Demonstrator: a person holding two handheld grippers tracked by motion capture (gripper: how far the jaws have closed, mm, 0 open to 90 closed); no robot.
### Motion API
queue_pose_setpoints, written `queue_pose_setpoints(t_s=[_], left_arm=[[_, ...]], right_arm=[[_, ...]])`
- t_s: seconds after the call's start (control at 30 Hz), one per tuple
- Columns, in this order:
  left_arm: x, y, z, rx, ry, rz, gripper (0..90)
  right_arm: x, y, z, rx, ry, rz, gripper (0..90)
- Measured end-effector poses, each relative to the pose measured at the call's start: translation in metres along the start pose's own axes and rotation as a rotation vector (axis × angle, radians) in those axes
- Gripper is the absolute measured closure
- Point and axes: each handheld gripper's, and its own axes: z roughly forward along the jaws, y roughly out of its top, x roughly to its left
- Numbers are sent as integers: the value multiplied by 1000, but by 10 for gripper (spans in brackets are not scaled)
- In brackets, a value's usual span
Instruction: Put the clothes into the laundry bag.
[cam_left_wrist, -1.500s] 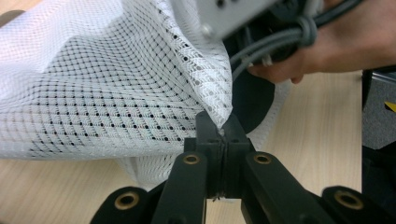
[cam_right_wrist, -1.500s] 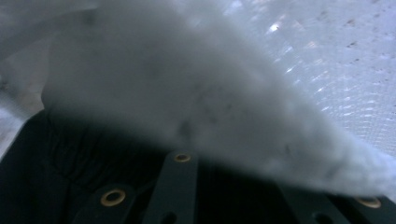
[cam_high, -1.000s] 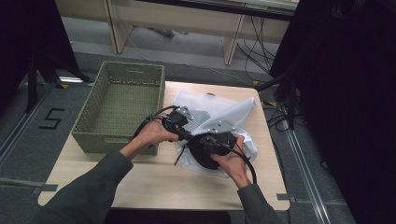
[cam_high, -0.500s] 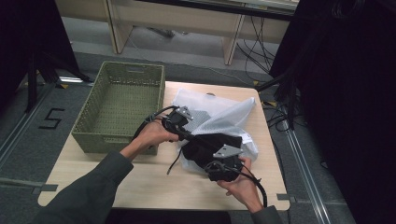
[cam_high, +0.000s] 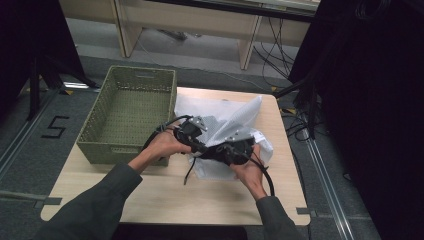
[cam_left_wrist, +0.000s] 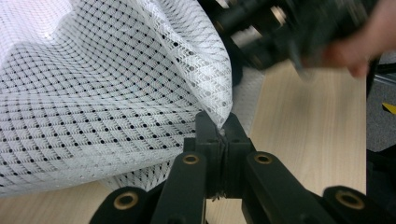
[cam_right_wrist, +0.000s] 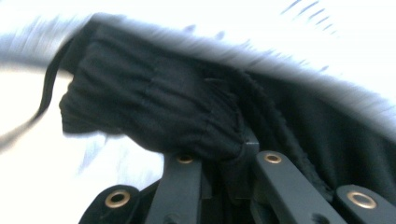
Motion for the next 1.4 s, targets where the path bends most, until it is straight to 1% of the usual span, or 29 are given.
queue_pose_setpoints(t_s=[0.03, 0.1, 0.2, 0.3, 0.33, 0.37, 0.4, 0.43, 0.5, 0.53, 0.6, 0.67, 0.7, 0.77, 0.8, 0.83, 0.87, 0.9, 0.93, 0.97, 1.03, 1.07, 1.13, 1.2, 1.23, 1.27, 1.3, 1.33, 1.4], left_arm=[[0, -1, -1, 5, 11, 8, 883], [2, -3, -2, 5, 16, 3, 880], [4, -7, -3, 4, 20, -1, 863], [5, -12, -8, -50, 50, -44, 780], [5, -12, -8, -50, 50, -44, 737], [3, -12, -15, -52, 112, -6, 681], [3, -12, -15, -52, 112, -6, 666], [-3, -12, -18, -98, 146, -18, 651], [-20, -12, -31, -154, 192, 20, 598], [-27, -13, -35, -163, 195, 26, 578], [-41, -19, -34, -188, 174, 14, 566], [-47, -24, -29, -175, 151, 31, 566], [-59, -36, -12, -150, 127, 13, 564], [-63, -44, 8, -102, 87, 13, 547], [-63, -44, 8, -102, 87, 13, 542], [-63, -50, 27, -63, 83, 8, 534], [-63, -50, 27, -63, 83, 8, 525], [-59, -52, 45, -20, 93, 16, 516], [-59, -52, 45, -20, 93, 16, 503], [-52, -53, 59, -5, 122, 6, 493], [-45, -54, 71, 1, 131, -15, 497], [-45, -54, 71, 1, 131, -15, 496], [-40, -54, 83, 15, 141, -46, 486], [-40, -54, 86, 33, 138, -21, 472], [-40, -56, 92, 48, 148, -24, 454], [-39, -57, 96, 55, 132, -44, 460], [-40, -59, 100, 7, 144, -73, 480], [-37, -59, 98, 36, 150, -37, 524], [-37, -58, 99, 5, 161, -65, 621]], right_arm=[[-2, 4, 4, -24, 2, 47, 844], [-2, 9, 11, -18, 12, 74, 844], [1, 9, 13, 9, 32, 56, 844], [0, 9, 9, -2, 36, 60, 844], [0, 9, 7, 6, 43, 77, 844], [-1, 8, 8, -9, 38, 59, 844], [-1, 8, 8, -9, 38, 59, 844], [-2, 7, 7, -1, 45, 59, 844], [-3, 8, 7, -5, 47, 54, 843], [-2, 9, 5, 14, 60, 74, 843], [-4, 7, 7, -9, 55, 56, 843], [-5, 8, 5, 3, 64, 57, 842], [-6, 8, 6, -8, 62, 71, 842], [-7, 9, 3, 8, 75, 91, 842], [-7, 8, 5, -13, 66, 80, 842], [-8, 8, 4, -8, 72, 77, 842], [-10, 9, 3, 9, 79, 65, 842], [-9, 9, 3, 8, 80, 72, 842], [-10, 9, 2, 12, 80, 63, 843], [-9, 9, 3, -8, 77, 80, 842], [-11, 11, 1, 5, 85, 77, 843], [-12, 10, 1, -12, 81, 69, 842], [-12, 11, -1, -2, 87, 103, 842], [-14, 10, 0, -23, 81, 88, 843], [-14, 11, -1, -22, 88, 109, 843], [-16, 11, -1, -24, 84, 97, 842], [-16, 11, -2, -19, 85, 97, 843], [-15, 10, -2, -26, 83, 101, 843], [-14, 12, -5, -3, 90, 100, 843]])
